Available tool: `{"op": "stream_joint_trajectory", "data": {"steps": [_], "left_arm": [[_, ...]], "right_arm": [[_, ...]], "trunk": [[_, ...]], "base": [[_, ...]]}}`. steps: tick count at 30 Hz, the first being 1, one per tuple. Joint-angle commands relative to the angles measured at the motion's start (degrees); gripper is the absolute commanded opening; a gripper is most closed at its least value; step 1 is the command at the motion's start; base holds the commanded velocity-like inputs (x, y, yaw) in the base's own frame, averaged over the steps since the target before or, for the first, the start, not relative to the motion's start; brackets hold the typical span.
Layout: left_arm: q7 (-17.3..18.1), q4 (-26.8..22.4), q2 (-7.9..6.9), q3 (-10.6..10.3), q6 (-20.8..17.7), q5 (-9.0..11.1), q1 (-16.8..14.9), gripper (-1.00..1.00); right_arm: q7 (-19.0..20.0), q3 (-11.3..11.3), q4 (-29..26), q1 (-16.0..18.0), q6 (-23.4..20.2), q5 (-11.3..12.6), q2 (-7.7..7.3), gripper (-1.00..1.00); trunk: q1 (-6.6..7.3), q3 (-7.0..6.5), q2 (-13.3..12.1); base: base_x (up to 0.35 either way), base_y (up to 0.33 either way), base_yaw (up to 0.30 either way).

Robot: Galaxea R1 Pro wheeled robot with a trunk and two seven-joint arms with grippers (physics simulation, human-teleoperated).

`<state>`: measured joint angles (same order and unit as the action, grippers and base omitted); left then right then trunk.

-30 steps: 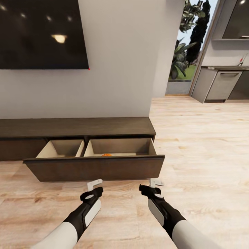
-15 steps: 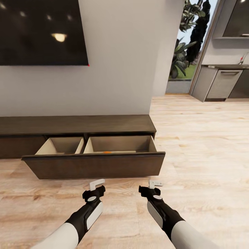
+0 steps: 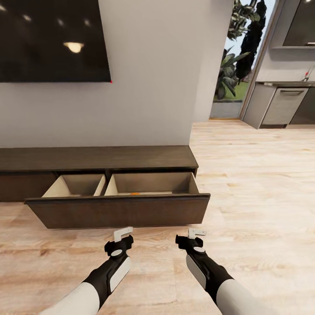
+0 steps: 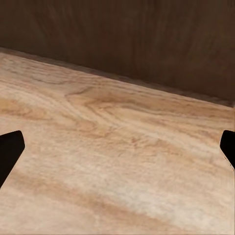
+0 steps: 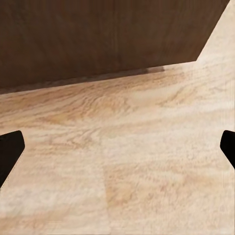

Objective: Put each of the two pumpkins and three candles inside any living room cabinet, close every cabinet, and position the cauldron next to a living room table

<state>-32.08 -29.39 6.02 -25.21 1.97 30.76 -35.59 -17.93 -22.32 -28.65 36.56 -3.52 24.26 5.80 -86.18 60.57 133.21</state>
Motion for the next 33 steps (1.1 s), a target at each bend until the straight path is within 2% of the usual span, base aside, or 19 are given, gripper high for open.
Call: {"op": "stream_joint_trajectory", "data": {"steps": [1,24,31,33], "left_arm": [[0.00,0.01,-0.02,-0.01,0.02,0.00,0.00,1.00],[0.00,0.03,-0.04,-0.11,0.22,-0.06,0.00,1.00],[-0.02,0.03,0.03,-0.06,0.39,-0.14,0.16,1.00],[-0.01,0.03,0.04,-0.08,0.38,-0.16,0.17,1.00]], "right_arm": [[0.00,0.00,0.00,0.00,0.00,0.00,0.00,1.00],[0.03,0.00,0.00,0.00,0.00,0.00,0.00,1.00],[0.09,0.00,0.00,0.00,0.00,0.00,0.00,1.00],[0.09,0.00,0.00,0.00,0.00,0.00,0.00,1.00]], "trunk": [[0.00,0.00,0.00],[0.00,0.00,0.00],[0.00,0.00,0.00],[-0.44,0.36,0.80]], "base": [[0.296,0.000,0.000],[0.320,0.000,0.000],[0.096,0.000,0.000],[0.008,0.000,0.000]]}}
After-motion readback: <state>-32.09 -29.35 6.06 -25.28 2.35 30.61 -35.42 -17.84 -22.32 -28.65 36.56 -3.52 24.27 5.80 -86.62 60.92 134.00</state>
